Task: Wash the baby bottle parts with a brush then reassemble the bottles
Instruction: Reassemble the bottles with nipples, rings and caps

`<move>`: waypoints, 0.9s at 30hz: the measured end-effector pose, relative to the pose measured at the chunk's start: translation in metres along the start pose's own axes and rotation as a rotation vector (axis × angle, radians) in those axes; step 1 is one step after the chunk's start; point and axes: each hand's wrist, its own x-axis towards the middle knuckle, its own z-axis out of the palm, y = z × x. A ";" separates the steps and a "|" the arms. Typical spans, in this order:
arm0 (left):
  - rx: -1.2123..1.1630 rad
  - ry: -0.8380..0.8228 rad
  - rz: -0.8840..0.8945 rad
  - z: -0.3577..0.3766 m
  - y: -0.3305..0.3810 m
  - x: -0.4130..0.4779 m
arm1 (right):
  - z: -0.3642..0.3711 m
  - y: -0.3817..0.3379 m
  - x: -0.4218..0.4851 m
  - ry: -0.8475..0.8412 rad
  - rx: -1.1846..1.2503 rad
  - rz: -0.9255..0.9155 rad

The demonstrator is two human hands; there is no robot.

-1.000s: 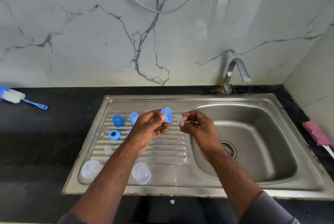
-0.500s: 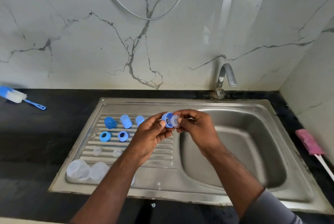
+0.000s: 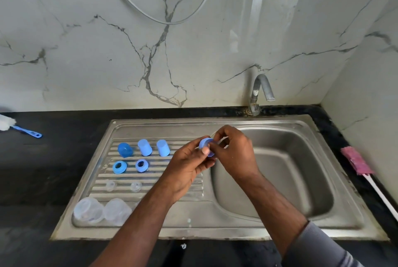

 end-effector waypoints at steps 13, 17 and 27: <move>0.393 0.054 0.085 0.002 0.005 0.008 | 0.003 -0.006 -0.007 -0.029 0.097 0.153; 0.533 0.113 0.198 0.002 0.006 0.013 | 0.001 -0.012 -0.008 -0.028 0.190 0.187; 0.311 0.064 0.099 0.004 0.029 0.008 | -0.001 -0.012 -0.011 -0.073 0.582 0.233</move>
